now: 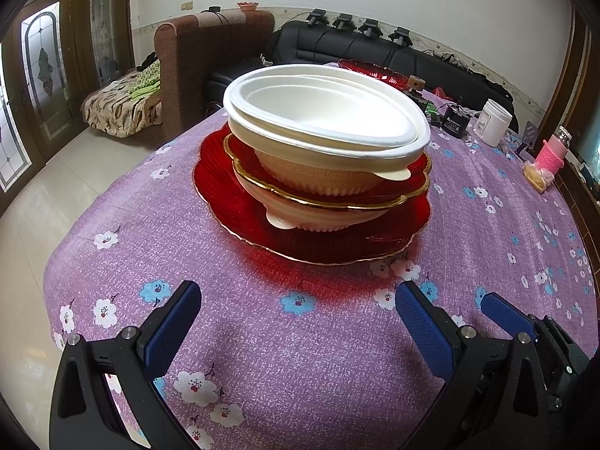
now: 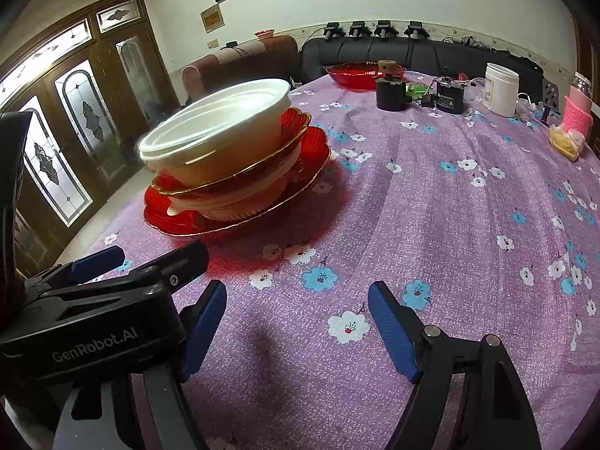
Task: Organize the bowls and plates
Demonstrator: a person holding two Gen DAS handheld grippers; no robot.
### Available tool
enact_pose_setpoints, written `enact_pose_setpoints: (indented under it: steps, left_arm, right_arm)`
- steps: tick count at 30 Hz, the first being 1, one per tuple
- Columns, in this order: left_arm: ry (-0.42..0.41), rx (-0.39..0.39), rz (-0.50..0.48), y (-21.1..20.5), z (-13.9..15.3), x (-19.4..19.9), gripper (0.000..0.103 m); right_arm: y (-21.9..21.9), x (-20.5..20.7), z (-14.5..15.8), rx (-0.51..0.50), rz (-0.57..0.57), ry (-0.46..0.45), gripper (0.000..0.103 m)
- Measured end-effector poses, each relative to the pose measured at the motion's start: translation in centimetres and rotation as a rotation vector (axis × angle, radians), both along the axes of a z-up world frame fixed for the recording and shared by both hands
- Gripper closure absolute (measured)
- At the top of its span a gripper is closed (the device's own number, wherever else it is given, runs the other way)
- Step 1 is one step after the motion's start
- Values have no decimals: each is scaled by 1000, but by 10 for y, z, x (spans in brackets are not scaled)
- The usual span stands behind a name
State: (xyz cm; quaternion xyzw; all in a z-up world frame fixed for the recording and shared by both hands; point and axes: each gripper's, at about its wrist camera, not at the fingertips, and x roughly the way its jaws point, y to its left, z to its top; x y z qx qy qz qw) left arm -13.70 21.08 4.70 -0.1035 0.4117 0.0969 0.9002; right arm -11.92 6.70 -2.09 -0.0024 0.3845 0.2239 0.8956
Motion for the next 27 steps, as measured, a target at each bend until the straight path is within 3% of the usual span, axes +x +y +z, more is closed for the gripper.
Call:
enact_pose_setpoints:
  steps: [8, 15, 17, 21, 27]
  left_arm:
    - [-48, -37, 32, 21, 10, -10, 0]
    - [-94, -62, 76, 48, 23, -20, 0]
    - [-99, -67, 87, 54, 24, -21, 0]
    - [-92, -75, 108, 64, 21, -23, 0]
    - [-80, -69, 124, 73, 19, -22, 0]
  right_arm:
    - [-11, 3, 7, 14, -29, -6, 21]
    - [-36, 32, 58, 47, -133, -99, 20]
    - [-33, 44, 72, 22, -149, -136, 18]
    - [0, 74, 83, -149, -161, -186, 15]
    - [37, 100, 66, -237, -110, -128, 15]
